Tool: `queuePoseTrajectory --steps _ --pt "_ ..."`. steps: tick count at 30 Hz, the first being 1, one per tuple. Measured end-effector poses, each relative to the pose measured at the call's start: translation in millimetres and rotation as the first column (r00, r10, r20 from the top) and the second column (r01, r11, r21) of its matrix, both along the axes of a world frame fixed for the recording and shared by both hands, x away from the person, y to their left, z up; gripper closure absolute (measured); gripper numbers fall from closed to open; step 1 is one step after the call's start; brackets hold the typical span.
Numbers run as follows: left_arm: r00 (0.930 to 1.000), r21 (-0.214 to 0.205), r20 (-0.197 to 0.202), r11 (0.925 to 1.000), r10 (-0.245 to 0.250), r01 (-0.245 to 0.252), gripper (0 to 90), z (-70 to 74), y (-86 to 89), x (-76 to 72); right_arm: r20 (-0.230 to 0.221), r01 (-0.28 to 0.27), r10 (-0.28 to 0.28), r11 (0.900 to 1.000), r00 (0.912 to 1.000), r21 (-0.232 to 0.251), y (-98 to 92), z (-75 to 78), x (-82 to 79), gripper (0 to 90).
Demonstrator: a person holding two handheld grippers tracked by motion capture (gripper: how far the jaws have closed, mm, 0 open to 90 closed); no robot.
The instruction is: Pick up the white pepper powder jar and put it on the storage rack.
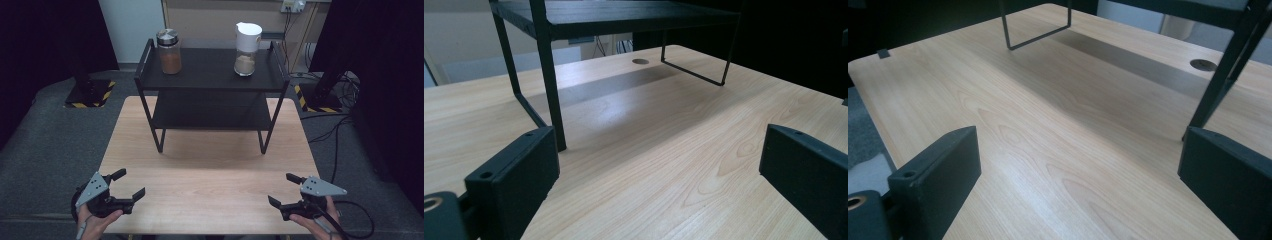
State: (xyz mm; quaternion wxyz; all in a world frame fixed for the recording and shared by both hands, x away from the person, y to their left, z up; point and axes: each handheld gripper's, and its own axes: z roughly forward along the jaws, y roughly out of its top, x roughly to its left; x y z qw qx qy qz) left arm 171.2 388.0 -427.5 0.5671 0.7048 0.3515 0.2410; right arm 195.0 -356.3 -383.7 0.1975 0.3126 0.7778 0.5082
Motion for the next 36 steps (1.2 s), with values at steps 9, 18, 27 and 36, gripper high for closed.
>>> queuePoseTrajectory --steps 9,18,27,36 --pt "0.9999 0.000 0.014 1.0000 0.006 -0.006 1.8 -0.4 -0.4 -2.6 -0.002 0.029 -0.029 0.9985 0.9996 0.047 -14.8 -24.3 -2.3 4.4" --pt "0.9995 0.003 0.028 0.9999 0.012 -0.012 1.9 -0.8 -0.5 -5.4 0.007 0.051 -0.051 0.9967 0.9987 0.063 -19.9 -33.3 -7.4 4.4" --pt "0.9987 -0.008 0.044 0.9996 0.027 -0.026 2.0 -1.4 0.3 -7.4 0.019 0.071 -0.072 0.9958 0.9972 0.057 -19.7 -37.2 -8.9 4.4" --pt "0.9963 -0.021 0.059 0.9979 0.062 -0.061 1.9 -2.0 1.8 -6.5 0.040 0.135 -0.140 0.9851 0.9893 0.106 -25.7 -43.4 -12.1 4.3"
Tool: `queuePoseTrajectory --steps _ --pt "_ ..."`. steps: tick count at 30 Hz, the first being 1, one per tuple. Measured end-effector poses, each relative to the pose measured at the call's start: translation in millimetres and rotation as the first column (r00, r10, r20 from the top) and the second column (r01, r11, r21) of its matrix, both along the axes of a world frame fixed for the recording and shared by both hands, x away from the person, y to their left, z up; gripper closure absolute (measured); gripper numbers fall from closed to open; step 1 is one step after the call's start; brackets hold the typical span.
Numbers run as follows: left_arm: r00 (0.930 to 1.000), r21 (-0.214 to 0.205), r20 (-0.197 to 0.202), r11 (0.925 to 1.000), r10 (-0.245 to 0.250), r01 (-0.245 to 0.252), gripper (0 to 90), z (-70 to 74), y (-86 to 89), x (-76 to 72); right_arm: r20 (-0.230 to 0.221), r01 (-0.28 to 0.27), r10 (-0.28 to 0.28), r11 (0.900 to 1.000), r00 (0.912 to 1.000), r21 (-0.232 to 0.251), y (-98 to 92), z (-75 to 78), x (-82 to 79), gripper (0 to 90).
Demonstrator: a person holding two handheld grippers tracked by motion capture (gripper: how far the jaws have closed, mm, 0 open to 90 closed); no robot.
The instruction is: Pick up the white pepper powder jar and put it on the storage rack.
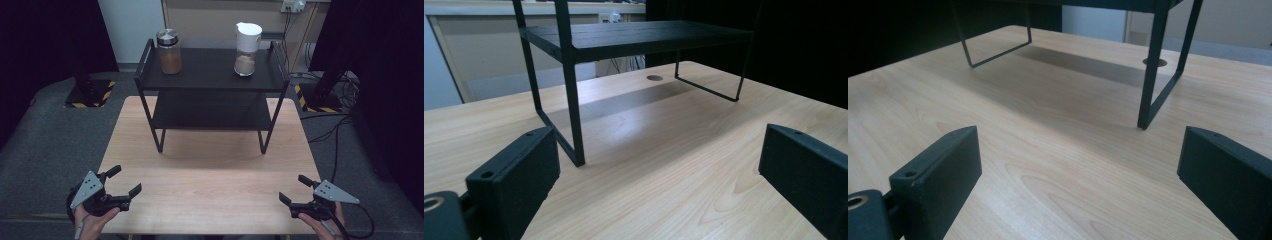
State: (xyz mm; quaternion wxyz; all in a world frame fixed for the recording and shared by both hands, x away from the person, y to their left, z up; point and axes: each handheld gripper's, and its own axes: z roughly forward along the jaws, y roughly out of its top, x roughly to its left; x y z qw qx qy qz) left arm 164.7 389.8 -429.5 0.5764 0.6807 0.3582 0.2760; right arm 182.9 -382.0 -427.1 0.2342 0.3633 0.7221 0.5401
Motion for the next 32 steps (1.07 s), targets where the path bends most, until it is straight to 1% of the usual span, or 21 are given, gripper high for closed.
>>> queuePoseTrajectory --steps 4,6,13,19,29,32 --pt "0.9999 -0.004 0.005 0.9999 0.013 -0.013 1.9 -0.3 0.7 1.1 0.014 0.016 -0.016 0.9998 0.9998 0.009 -0.8 -1.8 0.6 4.3" --pt "0.9999 -0.006 0.005 0.9998 0.016 -0.016 1.9 -0.4 1.1 1.6 0.018 0.018 -0.018 0.9998 0.9997 0.004 -0.9 -1.6 1.6 4.3" --pt "0.9998 -0.004 0.008 0.9999 0.017 -0.017 1.9 -0.5 1.6 1.8 0.032 0.027 -0.028 0.9996 0.9991 0.011 -2.0 -2.6 1.2 4.3" --pt "0.9999 -0.003 0.008 0.9999 0.014 -0.014 1.9 -0.7 1.1 1.8 0.033 0.030 -0.030 0.9993 0.9990 0.025 -2.9 -3.8 1.0 4.3" --pt "1.0000 0.002 0.006 1.0000 0.007 -0.007 1.9 0.1 -0.4 2.4 0.033 0.034 -0.034 0.9991 0.9989 0.024 -2.6 -4.8 1.1 4.3" --pt "0.9999 -0.001 0.003 1.0000 0.010 -0.010 1.9 -0.1 -1.0 2.3 0.034 0.035 -0.036 0.9989 0.9988 0.031 -2.9 -5.9 1.1 4.1"
